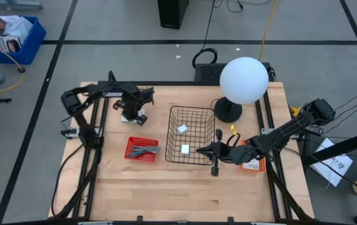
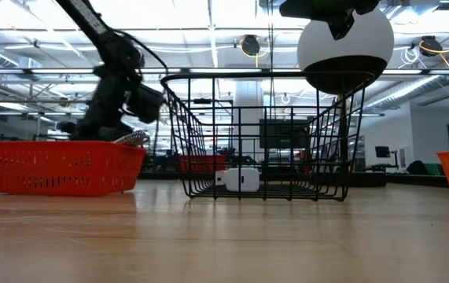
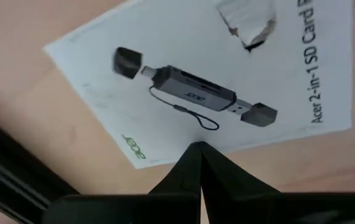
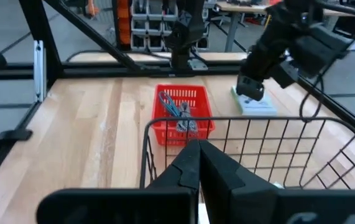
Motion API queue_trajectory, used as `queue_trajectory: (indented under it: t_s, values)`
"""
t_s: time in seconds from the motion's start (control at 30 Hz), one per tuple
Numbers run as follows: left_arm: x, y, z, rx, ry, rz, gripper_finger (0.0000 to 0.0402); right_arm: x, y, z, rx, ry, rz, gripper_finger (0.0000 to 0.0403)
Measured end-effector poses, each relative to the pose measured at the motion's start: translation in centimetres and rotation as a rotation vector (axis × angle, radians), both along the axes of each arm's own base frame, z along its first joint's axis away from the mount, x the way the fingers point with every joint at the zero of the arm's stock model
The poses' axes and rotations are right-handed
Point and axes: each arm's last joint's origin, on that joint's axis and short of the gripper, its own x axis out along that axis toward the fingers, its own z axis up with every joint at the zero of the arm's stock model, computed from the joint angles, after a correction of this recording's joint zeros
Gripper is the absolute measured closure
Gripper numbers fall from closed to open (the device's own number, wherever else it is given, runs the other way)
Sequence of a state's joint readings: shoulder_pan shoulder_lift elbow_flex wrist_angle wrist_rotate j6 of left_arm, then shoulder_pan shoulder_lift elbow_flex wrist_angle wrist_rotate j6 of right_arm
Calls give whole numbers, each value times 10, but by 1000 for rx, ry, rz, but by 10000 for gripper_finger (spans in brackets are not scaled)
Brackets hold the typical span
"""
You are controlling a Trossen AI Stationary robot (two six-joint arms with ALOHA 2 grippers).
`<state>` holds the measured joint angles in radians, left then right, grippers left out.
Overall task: Pick and place items into bin
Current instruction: Put the card reader box into the orange basket
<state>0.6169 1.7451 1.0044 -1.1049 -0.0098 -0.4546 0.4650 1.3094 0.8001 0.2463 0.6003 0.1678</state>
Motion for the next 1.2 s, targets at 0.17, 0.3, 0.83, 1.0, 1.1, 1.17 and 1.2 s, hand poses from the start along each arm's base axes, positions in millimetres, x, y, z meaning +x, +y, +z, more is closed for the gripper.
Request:
queue_trajectory:
  t_s: [0.17,0.3,0.83,1.0,1.1,1.17,1.2]
  values:
    - [-23,-26,8,12,-35,48,400,1,1,4,-9,-35,9,403]
    - [-35,-41,10,59,-31,50,399,2,1,6,-19,-56,15,403]
    - [-24,-7,34,259,-363,30,400,5,-2,12,-42,-101,12,403]
    - [-28,0,18,198,-277,53,400,4,-2,11,-44,-95,13,403]
    - [-27,1,12,178,-251,52,400,4,-2,10,-47,-85,16,403]
    - [-28,-1,6,154,-221,51,400,4,-2,9,-45,-79,15,403]
    - [-29,-3,3,143,-207,56,400,4,-2,9,-39,-78,13,403]
